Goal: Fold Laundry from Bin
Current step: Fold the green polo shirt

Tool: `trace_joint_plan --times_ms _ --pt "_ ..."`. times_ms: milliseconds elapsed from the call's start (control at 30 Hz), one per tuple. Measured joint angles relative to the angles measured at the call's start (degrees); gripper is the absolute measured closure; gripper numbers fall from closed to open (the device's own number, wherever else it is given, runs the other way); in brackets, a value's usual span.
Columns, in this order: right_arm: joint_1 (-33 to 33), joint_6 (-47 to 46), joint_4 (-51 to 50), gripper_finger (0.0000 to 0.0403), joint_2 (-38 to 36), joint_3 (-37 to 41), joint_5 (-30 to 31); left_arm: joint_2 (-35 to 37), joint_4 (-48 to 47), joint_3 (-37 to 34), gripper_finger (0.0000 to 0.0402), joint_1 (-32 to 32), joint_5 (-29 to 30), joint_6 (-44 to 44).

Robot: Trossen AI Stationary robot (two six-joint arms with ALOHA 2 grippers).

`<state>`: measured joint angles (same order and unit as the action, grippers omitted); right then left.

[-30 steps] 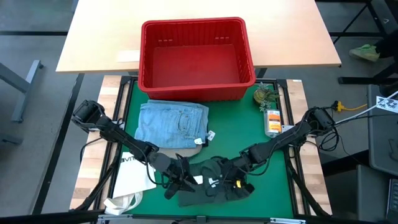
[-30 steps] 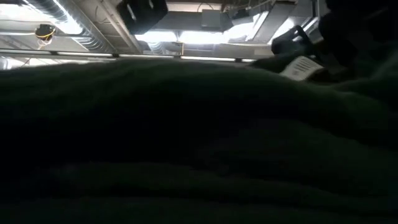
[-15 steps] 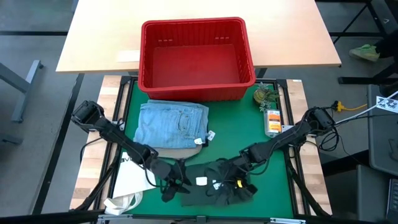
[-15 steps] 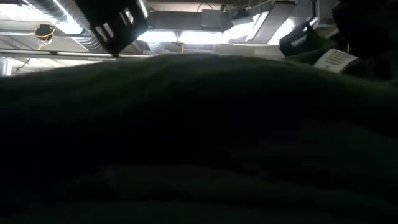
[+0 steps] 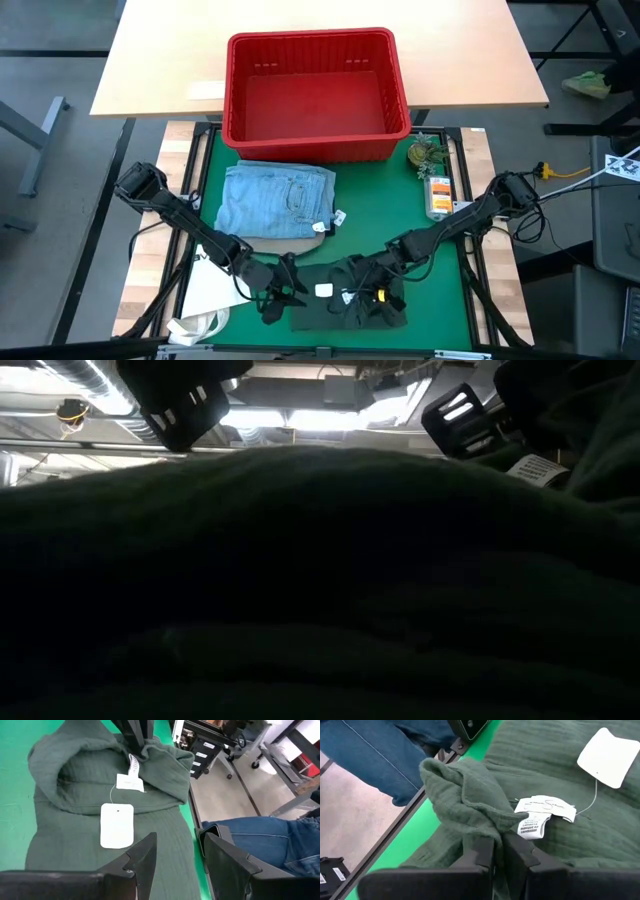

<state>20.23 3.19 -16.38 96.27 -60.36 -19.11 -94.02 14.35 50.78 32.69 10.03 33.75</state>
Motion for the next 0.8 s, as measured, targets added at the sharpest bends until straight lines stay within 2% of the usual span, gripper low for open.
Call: trace_joint_plan --times_ms 300,400,500,700,800 --pt "0.0 -0.11 -0.03 0.037 0.0 0.0 -0.43 0.0 -0.46 0.0 0.0243 -0.04 2.57 0.01" --pt "0.0 -0.3 -0.11 0.0357 0.0 0.0 -1.74 0.0 -0.46 0.0 0.0243 -0.04 2.57 0.01" --pt "0.0 -2.73 -0.17 0.0319 0.0 0.0 -2.53 0.0 -0.56 0.0 0.0243 -0.04 2.57 0.01" --pt "0.0 -6.34 -0.31 0.0215 0.0 0.0 -2.6 -0.02 -1.24 0.0 0.0243 -0.04 2.57 0.01" --pt "0.0 -9.35 -1.66 0.0185 0.0 0.0 -6.07 -0.02 -1.51 0.0 0.0243 -0.04 2.57 0.03"
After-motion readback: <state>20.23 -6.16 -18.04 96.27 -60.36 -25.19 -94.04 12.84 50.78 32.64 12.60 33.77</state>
